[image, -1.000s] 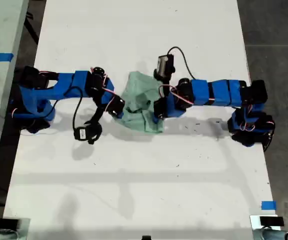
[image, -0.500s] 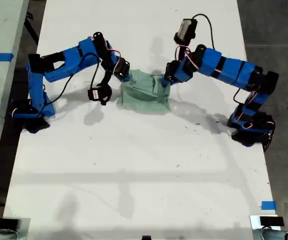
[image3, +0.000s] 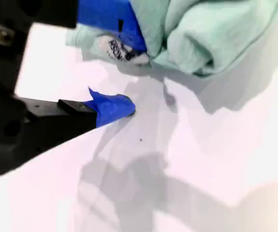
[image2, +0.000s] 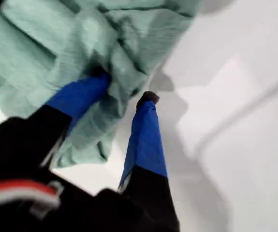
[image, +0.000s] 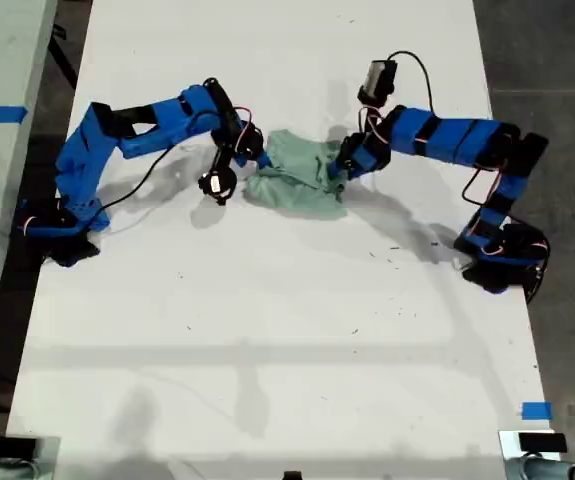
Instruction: Fold tshirt
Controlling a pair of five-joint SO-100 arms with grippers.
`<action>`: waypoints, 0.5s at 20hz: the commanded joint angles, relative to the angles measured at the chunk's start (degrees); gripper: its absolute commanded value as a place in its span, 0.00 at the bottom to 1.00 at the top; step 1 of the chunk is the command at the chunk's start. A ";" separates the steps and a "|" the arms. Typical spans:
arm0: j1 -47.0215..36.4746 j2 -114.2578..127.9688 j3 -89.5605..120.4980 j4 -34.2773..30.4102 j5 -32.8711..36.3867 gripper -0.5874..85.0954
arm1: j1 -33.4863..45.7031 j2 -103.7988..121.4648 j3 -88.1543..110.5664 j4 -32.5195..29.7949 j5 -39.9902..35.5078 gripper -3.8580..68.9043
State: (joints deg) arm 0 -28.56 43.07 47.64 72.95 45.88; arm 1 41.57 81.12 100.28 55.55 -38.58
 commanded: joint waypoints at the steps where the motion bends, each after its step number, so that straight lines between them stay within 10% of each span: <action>1: -2.72 5.01 -0.97 5.45 -1.05 0.26 | 3.43 2.46 -0.18 2.11 -1.67 0.54; 10: 2.99 45.09 19.42 16.00 -0.44 0.22 | 0.35 45.79 9.32 22.06 4.04 0.46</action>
State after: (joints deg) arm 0 -29.09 74.88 57.57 90.97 46.49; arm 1 44.12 116.10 106.17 75.50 -37.18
